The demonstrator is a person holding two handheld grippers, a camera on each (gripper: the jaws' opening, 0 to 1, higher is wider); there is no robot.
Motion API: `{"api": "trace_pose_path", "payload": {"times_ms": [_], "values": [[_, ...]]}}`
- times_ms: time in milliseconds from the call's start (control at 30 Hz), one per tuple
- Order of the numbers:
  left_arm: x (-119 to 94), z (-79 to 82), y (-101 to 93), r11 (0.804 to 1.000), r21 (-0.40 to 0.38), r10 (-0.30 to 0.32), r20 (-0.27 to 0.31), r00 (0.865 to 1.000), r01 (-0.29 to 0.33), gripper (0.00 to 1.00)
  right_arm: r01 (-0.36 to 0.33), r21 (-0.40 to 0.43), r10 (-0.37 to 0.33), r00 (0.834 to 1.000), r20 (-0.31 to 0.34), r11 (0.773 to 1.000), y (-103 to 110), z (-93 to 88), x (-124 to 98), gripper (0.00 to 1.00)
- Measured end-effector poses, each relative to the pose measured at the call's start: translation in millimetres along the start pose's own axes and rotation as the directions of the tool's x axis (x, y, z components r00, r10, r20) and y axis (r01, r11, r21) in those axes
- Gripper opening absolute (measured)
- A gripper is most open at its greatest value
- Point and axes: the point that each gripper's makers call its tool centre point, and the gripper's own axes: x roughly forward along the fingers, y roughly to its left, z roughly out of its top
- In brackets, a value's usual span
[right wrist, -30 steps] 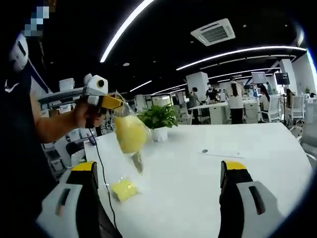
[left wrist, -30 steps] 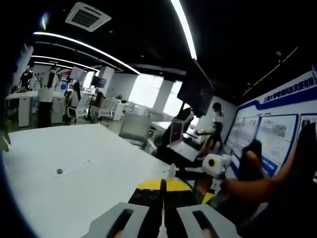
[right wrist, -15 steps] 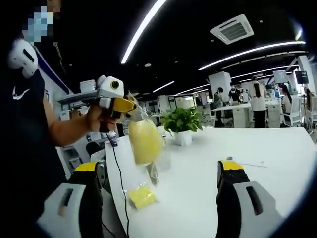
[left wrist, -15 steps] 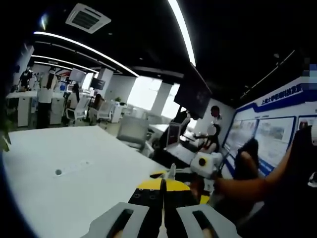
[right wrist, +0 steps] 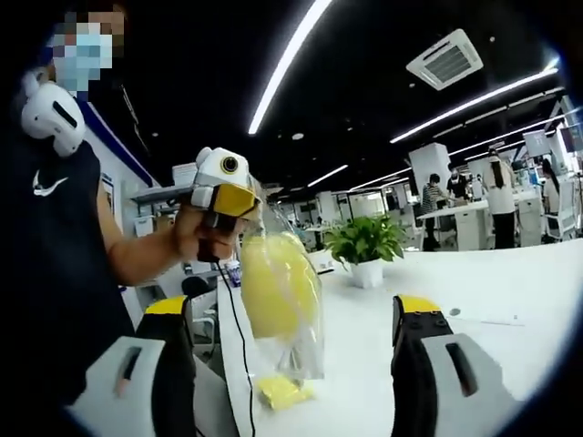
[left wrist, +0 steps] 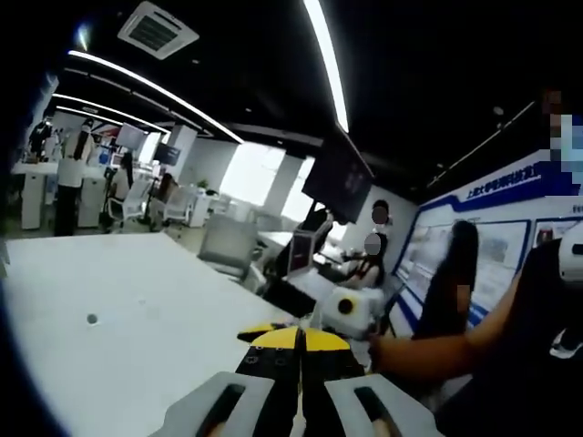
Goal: Compare the silicone blocks by pressing each to a similar depth, holding the contact briefly, and releasing to observe deformation and rebound differences across the visible hardness samples.
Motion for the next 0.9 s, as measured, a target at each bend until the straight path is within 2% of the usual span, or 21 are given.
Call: {"api": "trace_pose_path", "payload": {"times_ms": [100, 333, 700, 900], "values": [[0.0, 0.7, -2.6, 1.000, -0.001, -0.006, 0.002, 1.000, 0.006, 0.00, -0.017, 0.003, 0.017, 1.000, 0.025, 1.000, 3.3, 5.9, 2.1, 0.76], [-0.9, 2.2, -7.6, 1.000, -0.009, -0.020, 0.008, 1.000, 0.020, 0.00, -0.065, 0.012, 0.064, 0.996, 0.061, 0.998, 12.7, 14.1, 4.6, 0.54], [-4.0, 5.1, -11.9, 0.999, -0.022, -0.029, 0.022, 0.999, 0.030, 0.00, -0.107, -0.002, 0.107, 0.992, 0.061, 0.994, 22.2, 15.1, 8.8, 0.31], [-5.7, 5.7, -12.3, 0.999, -0.024, -0.028, 0.027, 0.999, 0.028, 0.00, -0.110, -0.001, 0.110, 0.993, 0.054, 0.994, 23.3, 15.9, 10.0, 0.29]]}}
